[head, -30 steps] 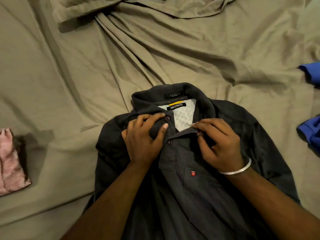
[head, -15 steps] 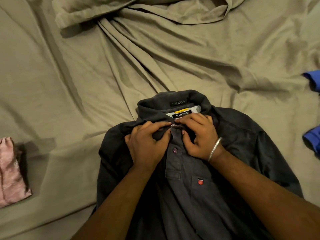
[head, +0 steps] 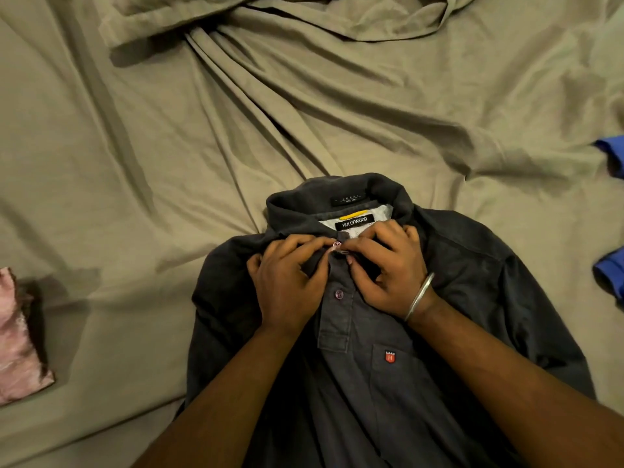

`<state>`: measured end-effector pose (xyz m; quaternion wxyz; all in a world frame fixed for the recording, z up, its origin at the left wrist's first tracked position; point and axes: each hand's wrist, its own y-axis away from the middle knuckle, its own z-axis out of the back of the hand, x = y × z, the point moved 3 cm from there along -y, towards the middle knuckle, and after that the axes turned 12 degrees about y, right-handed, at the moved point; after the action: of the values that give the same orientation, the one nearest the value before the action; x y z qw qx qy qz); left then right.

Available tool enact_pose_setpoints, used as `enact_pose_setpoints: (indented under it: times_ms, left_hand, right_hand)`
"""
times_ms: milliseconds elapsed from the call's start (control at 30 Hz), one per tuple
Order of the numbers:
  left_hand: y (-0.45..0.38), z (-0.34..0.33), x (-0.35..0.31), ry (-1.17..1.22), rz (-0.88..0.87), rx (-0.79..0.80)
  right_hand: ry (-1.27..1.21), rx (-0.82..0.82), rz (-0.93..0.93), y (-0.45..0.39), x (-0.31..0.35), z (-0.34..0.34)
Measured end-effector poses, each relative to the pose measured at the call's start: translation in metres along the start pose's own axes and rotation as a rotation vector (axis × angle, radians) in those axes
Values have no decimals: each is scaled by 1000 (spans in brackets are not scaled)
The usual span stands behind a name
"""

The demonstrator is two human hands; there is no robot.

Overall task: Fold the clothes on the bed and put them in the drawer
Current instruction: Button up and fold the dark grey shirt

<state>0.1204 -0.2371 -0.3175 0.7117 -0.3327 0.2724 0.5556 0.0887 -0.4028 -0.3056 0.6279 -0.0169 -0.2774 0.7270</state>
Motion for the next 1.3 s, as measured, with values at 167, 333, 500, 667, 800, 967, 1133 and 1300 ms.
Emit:
enact_pose_setpoints:
  times_ms: [167, 333, 500, 667, 800, 967, 1133, 1300]
  left_hand:
    - [-3, -1, 5, 132, 71, 9]
    - [-5, -3, 11, 180, 88, 17]
    - [-5, -3, 10, 206, 84, -1]
    - [-7, -3, 10, 270, 94, -15]
    - [-8, -3, 11, 336, 84, 3]
    - [-10, -8, 22, 492, 95, -1]
    - [-9, -10, 27, 597, 138, 31]
    - [-9, -10, 25, 679, 196, 93]
  right_hand:
    - [87, 48, -3, -5, 4, 6]
    - [334, 207, 105, -24, 15, 21]
    - [333, 348, 254, -42, 19, 22]
    - [-129, 348, 187, -40, 5, 9]
    - [-257, 317, 124, -35, 1, 4]
    - [-352, 162, 79, -26, 1, 1]
    - [-399, 69, -10, -20, 0, -3]
    - [-420, 52, 16, -16, 2, -5]
